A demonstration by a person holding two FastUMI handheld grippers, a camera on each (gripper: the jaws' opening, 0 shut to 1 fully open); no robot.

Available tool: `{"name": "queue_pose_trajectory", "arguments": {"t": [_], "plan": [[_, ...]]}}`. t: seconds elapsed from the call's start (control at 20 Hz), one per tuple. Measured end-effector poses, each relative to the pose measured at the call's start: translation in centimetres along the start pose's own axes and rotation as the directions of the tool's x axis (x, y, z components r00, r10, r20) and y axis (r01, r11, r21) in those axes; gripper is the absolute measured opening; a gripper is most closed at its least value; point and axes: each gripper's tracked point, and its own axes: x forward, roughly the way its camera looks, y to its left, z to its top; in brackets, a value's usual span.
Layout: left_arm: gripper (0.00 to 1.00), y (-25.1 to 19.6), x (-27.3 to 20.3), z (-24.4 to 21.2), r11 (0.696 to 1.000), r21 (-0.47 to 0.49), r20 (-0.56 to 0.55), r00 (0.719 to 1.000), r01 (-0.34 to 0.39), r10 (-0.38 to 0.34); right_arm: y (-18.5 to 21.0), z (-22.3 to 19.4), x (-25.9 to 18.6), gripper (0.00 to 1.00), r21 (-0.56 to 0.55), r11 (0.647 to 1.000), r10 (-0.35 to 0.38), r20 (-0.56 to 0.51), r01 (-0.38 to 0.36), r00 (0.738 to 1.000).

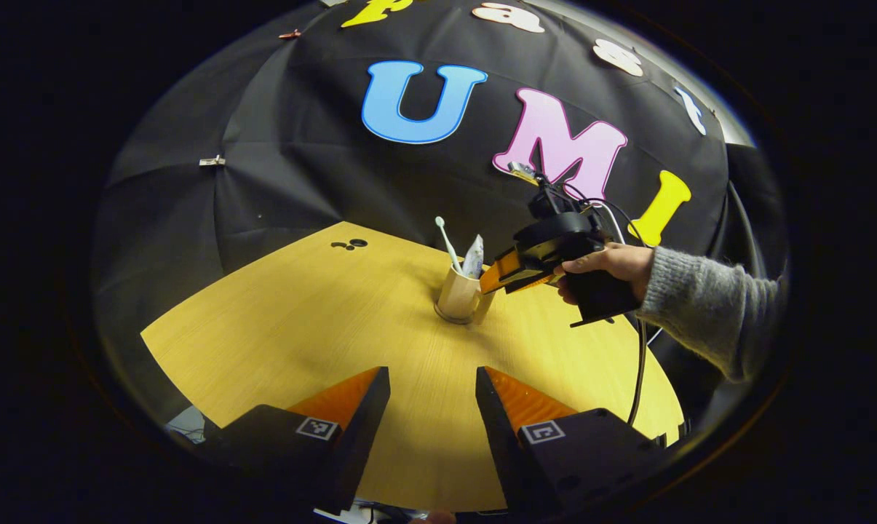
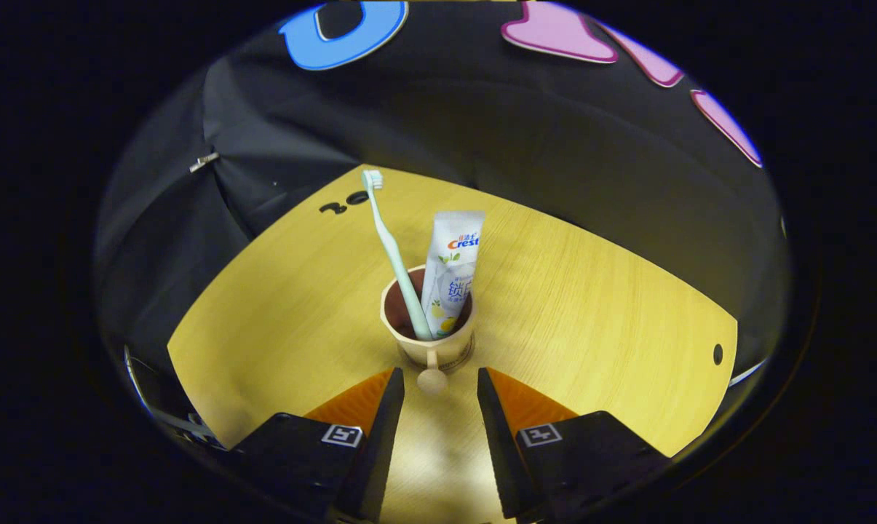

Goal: Put the toothbrush and toothpaste on the desktop into the cup, then pick up the cup and place it on the coaster on the desktop.

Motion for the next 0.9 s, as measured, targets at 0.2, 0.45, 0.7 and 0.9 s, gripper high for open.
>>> {"name": "queue_pose_trajectory", "arguments": {"t": [0.2,0.45,0.7,0.9], "plan": [[0.77,-1.7,-0.6,2.1,0.999,0.027,0.001,1.0,0.026,-0.026,-0.4,1.3,-4.9,0.64,0.028,1.0,-0.002,0.125,-0.002,0.992],[0.77,-2.7,-1.1,5.4,0.997,0.062,0.011,0.999,0.042,-0.043,-0.5,1.9,-11.6,0.68,0.062,0.997,0.017,0.264,-0.034,0.964],[0.77,-3.9,-1.0,8.5,0.994,0.097,0.038,0.997,0.059,-0.063,-1.8,2.0,-18.0,0.71,0.11,0.994,-0.034,0.382,-0.01,0.923],[0.77,-6.0,-0.6,10.7,0.986,0.125,0.066,0.991,0.107,-0.115,-3.1,1.1,-22.3,0.74,0.121,0.993,-0.068,0.421,0.018,0.905]]}}
